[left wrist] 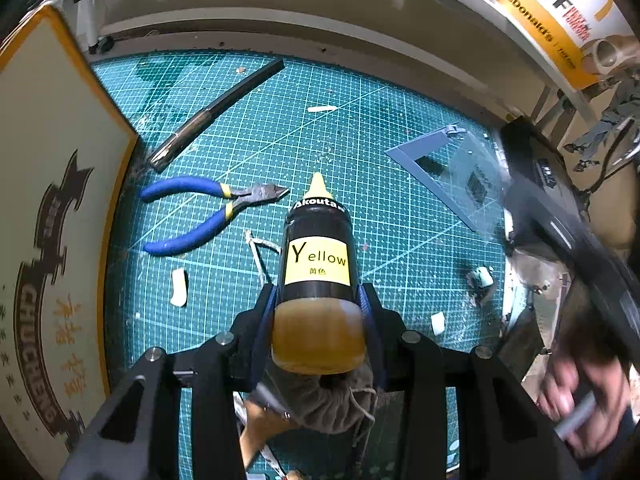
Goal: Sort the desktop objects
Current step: 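Grasp the grey plastic stand with the right tool while the left tool lifts the bottle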
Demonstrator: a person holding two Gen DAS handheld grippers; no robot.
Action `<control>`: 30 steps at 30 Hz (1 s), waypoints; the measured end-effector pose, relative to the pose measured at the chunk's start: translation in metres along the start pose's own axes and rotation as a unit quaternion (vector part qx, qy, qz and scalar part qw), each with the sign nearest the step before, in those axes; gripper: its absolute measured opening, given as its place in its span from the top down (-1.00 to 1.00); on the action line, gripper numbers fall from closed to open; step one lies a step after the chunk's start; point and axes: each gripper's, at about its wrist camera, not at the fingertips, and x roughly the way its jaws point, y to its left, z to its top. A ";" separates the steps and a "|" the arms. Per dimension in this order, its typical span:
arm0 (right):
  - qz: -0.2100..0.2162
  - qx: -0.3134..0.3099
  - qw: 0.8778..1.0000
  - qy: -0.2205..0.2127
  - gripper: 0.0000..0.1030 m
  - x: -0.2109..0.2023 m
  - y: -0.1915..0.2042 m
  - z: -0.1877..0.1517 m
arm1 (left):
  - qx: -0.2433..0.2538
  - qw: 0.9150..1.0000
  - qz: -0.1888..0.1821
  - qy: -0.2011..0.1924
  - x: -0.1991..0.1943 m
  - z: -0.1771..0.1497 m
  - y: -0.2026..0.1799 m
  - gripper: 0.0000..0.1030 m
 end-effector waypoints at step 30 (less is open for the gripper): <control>-0.030 -0.070 0.997 -0.020 0.75 -0.002 0.032 0.013 | 0.039 0.996 -0.002 -0.078 -0.078 -0.006 0.000 0.22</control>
